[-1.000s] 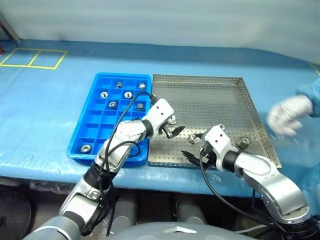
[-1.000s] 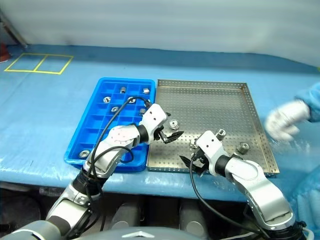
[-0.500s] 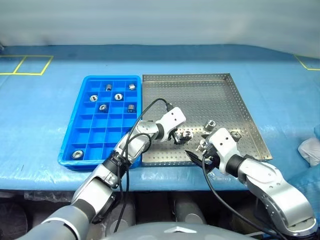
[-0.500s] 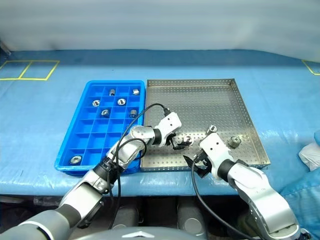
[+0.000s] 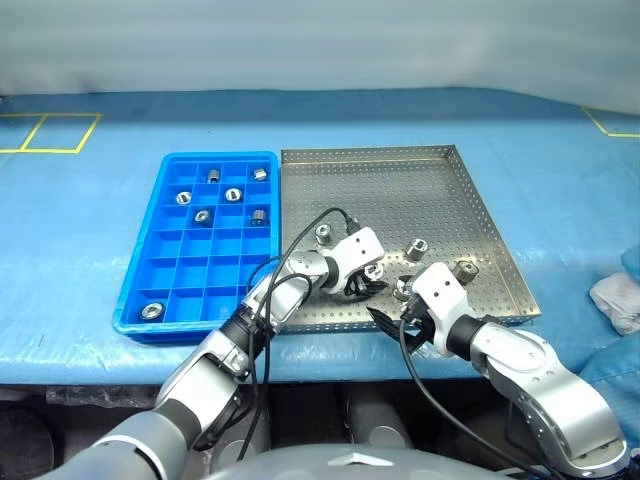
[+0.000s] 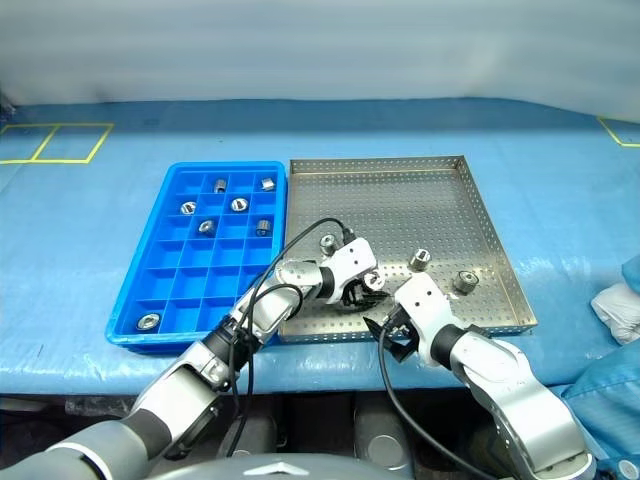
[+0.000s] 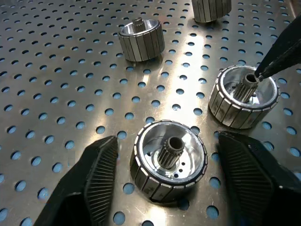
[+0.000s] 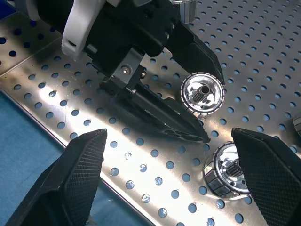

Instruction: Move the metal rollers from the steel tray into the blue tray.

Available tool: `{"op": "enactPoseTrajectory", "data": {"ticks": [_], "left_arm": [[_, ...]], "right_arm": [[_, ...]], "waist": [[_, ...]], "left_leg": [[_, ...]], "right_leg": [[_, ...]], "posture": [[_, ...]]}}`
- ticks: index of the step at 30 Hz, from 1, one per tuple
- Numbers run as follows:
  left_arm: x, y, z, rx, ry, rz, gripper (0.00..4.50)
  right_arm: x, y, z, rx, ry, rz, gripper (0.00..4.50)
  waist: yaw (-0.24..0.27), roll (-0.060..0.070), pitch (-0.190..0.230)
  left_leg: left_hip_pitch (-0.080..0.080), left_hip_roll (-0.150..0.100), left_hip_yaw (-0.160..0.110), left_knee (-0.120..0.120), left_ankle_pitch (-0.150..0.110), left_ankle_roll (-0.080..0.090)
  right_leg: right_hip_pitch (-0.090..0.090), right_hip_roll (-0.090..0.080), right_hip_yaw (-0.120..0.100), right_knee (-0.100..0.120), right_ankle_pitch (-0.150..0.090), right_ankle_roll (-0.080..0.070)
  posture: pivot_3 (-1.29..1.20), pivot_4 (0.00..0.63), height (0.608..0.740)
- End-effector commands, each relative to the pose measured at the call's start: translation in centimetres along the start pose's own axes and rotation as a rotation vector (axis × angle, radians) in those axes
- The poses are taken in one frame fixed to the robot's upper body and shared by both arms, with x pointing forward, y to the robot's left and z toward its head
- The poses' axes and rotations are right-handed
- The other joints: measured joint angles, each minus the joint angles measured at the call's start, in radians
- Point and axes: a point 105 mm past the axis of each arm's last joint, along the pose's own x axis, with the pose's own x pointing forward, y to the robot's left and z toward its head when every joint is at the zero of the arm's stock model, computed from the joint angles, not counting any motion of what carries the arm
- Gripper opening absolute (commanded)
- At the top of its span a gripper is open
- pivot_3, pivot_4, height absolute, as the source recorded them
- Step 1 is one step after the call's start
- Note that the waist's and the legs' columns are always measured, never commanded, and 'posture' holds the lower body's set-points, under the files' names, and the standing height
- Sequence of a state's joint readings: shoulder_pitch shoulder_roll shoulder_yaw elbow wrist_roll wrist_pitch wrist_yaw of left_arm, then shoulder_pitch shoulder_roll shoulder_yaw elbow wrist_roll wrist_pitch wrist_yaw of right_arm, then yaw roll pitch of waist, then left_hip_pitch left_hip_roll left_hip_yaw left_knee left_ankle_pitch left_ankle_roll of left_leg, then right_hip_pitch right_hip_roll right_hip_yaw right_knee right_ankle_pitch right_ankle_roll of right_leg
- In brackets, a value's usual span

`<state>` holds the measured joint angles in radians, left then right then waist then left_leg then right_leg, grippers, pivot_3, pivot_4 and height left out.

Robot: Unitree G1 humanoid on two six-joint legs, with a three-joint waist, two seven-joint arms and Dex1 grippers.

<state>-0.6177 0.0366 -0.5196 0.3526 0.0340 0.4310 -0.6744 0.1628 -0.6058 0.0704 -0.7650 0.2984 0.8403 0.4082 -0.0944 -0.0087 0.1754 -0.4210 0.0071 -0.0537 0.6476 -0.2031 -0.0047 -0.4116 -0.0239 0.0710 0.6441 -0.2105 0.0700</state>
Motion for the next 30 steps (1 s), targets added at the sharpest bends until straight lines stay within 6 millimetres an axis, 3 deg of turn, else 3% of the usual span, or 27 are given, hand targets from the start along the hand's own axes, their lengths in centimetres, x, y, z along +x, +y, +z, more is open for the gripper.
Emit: {"op": "enactPoseTrajectory", "data": {"ticks": [1, 3, 6, 8, 11, 17, 23, 27, 30], "left_arm": [[0.1, 0.2, 1.2, 0.019, -0.047, 0.012, 3.39], [0.0, 0.0, 1.4, 0.030, -0.067, -0.002, 3.02], [-0.1, 0.1, 1.5, 0.029, -0.070, 0.014, 2.08], [-0.1, 0.1, 1.1, 0.023, -0.057, 0.012, 2.08], [-0.2, 0.0, 1.0, 0.027, -0.053, 0.000, 1.74], [-1.5, 1.3, 2.9, 0.027, -0.113, 0.088, 1.74], [-5.3, 2.7, 5.8, -0.024, -0.219, 0.201, 1.74], [-8.6, 3.6, 5.8, -0.060, -0.207, 0.334, 1.74], [-11.3, 5.5, 4.5, -0.118, -0.162, 0.549, 1.74]], "right_arm": [[-0.3, 0.0, 1.1, -0.028, -0.042, -0.013, 4.50], [-0.3, 0.0, 1.1, -0.027, -0.043, -0.015, 4.50], [-0.2, 0.0, 1.0, -0.027, -0.042, -0.012, 4.50], [0.0, 0.0, 1.0, -0.028, -0.043, -0.009, 4.50], [0.1, -0.1, 1.1, -0.030, -0.048, -0.007, 4.50], [0.3, -0.1, 1.2, -0.037, -0.051, 0.006, 4.50], [1.0, -0.2, 1.5, -0.047, -0.067, 0.045, 4.50], [1.6, 0.1, 2.3, -0.049, -0.103, 0.098, 4.50], [2.2, 0.0, 2.8, -0.067, -0.116, 0.129, 4.50]], "waist": [[0.000, 0.000, 0.000], [-0.001, 0.000, 0.000], [0.000, 0.000, 0.000], [0.000, 0.000, 0.000], [-0.001, 0.000, 0.000], [0.000, 0.000, 0.000], [0.004, 0.000, 0.000], [0.014, 0.000, 0.000], [0.026, 0.000, 0.000]], "left_leg": [[0.000, 0.000, 0.000, 0.000, 0.000, 0.000], [0.000, 0.000, 0.000, 0.000, 0.000, 0.000], [0.000, 0.000, 0.000, 0.000, 0.000, 0.000], [0.000, 0.000, 0.000, 0.000, 0.000, 0.000], [0.000, 0.000, 0.000, 0.000, 0.000, 0.000], [0.001, 0.000, 0.000, 0.000, 0.000, 0.000], [0.001, 0.000, 0.000, 0.000, 0.000, 0.000], [0.003, 0.001, 0.000, -0.001, 0.000, 0.000], [0.003, 0.001, 0.000, -0.001, 0.000, 0.000]], "right_leg": [[0.000, 0.000, 0.000, 0.000, 0.000, 0.000], [0.000, 0.000, 0.000, 0.000, 0.000, 0.000], [0.000, 0.000, 0.000, 0.000, 0.000, 0.000], [0.000, 0.000, 0.000, 0.000, 0.000, 0.000], [0.000, 0.000, 0.000, 0.000, 0.000, 0.000], [0.001, 0.000, 0.000, 0.000, 0.000, 0.000], [0.001, 0.000, 0.001, 0.001, 0.000, 0.000], [0.002, 0.001, 0.001, 0.001, 0.000, 0.000], [0.002, 0.001, 0.000, 0.001, 0.000, 0.000]], "posture": [[-0.18, 0.150, 0.740], [-0.17, 0.150, 0.740], [-0.17, 0.150, 0.740], [-0.16, 0.150, 0.740], [-0.16, 0.150, 0.740], [-0.14, 0.150, 0.740], [-0.07, 0.150, 0.740], [-0.01, 0.150, 0.740], [0.04, 0.150, 0.740]]}}
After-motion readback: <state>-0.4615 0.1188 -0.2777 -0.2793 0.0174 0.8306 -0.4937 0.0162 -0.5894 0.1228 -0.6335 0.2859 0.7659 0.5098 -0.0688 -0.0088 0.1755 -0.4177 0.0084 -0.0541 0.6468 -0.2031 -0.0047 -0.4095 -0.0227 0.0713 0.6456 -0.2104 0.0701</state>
